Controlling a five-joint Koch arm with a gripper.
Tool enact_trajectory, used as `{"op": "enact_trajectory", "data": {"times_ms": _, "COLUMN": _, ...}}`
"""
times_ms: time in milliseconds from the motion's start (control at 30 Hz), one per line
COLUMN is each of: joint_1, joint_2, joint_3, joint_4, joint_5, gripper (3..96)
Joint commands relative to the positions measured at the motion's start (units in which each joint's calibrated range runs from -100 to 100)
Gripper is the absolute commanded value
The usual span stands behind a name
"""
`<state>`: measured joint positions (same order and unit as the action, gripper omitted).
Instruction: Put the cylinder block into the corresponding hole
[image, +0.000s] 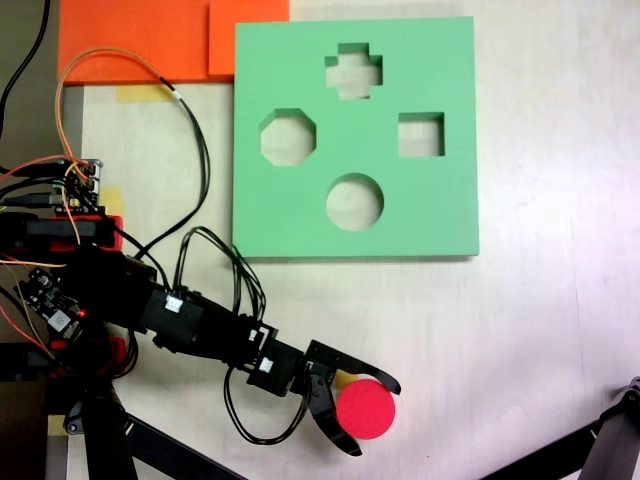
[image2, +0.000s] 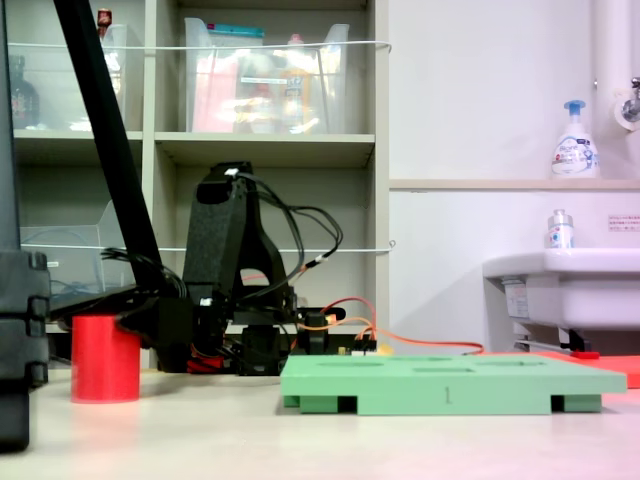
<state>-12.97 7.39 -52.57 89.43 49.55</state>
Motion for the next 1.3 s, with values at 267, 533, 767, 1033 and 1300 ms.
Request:
{"op": "enact_trajectory", "data": {"times_ms": 267, "joint_1": -0.05, "joint_2": -4.31, "joint_3": -0.87, "joint_4": 4.41, "joint_5": 0.39, "gripper": 39.6}}
{"op": "enact_trajectory", "data": {"times_ms": 533, "joint_1": 0.1, "joint_2": -17.3, "joint_3": -2.76, "joint_4": 1.04, "joint_5": 0.44, "gripper": 39.6}}
{"op": "enact_trajectory", "data": {"times_ms": 767, "joint_1": 1.12, "joint_2": -33.5, "joint_3": -5.55, "joint_4": -5.22, "joint_5": 0.39, "gripper": 39.6}}
{"op": "enact_trajectory", "data": {"times_ms": 1033, "joint_1": 4.35, "joint_2": -44.12, "joint_3": -6.55, "joint_4": -9.36, "joint_5": 0.44, "gripper": 39.6}}
{"op": "enact_trajectory", "data": {"times_ms": 1300, "joint_1": 9.67, "joint_2": -47.19, "joint_3": -7.45, "joint_4": -11.29, "joint_5": 0.44, "gripper": 39.7}}
